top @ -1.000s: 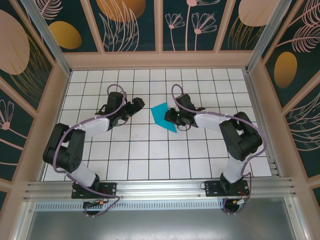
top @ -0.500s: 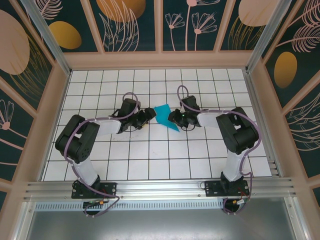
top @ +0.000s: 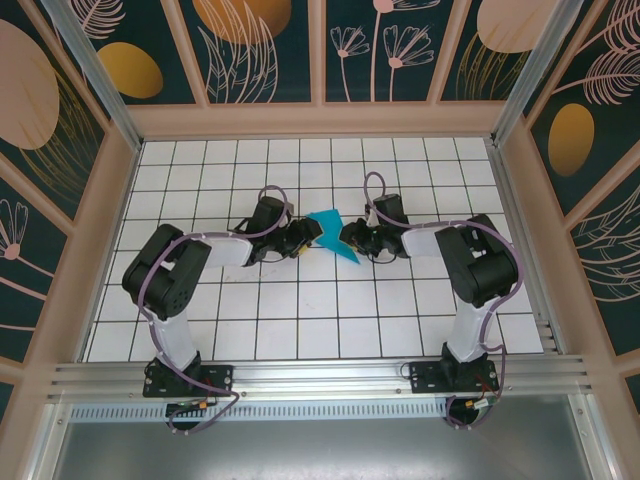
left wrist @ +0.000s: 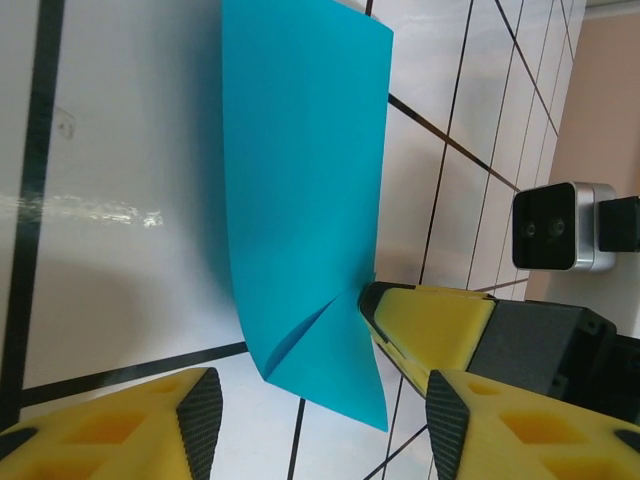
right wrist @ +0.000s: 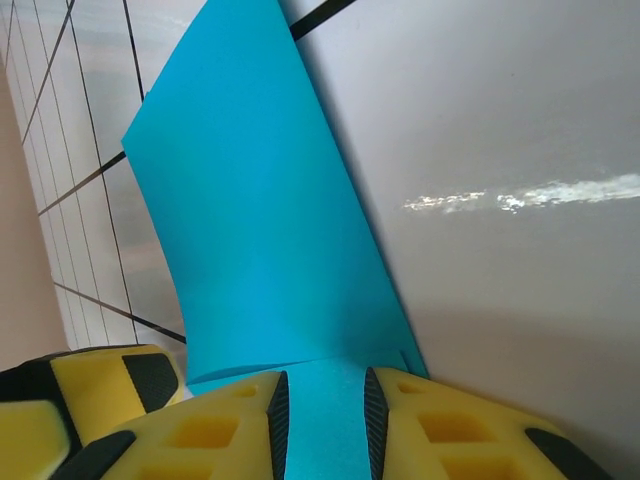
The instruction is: Fold a paper plane with a square sheet of paper (pick it up from the middle)
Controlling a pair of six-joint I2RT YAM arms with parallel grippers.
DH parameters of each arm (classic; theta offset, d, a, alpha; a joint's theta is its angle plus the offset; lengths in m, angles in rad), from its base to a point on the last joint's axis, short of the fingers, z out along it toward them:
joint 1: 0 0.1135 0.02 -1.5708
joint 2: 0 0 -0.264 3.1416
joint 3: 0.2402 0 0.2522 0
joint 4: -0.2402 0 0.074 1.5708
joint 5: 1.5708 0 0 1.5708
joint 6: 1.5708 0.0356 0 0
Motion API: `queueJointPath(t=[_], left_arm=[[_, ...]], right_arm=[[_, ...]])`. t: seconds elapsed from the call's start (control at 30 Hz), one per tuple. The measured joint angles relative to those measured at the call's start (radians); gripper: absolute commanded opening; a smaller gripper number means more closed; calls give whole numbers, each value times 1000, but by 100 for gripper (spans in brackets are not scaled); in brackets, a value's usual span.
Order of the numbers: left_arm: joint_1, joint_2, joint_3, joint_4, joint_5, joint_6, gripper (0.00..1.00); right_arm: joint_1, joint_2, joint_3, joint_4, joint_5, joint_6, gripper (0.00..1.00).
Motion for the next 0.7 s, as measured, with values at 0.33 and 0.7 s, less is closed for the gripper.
queueJointPath(t=[0.33,0.7], left_arm=[[-11,38,22,8,15,-23,53],[-21,98,47,67,39,-63,31]], right_arm=[[-7,0,-15,30,-20,1,30],[-15,0,-40,85,-47,8,31]])
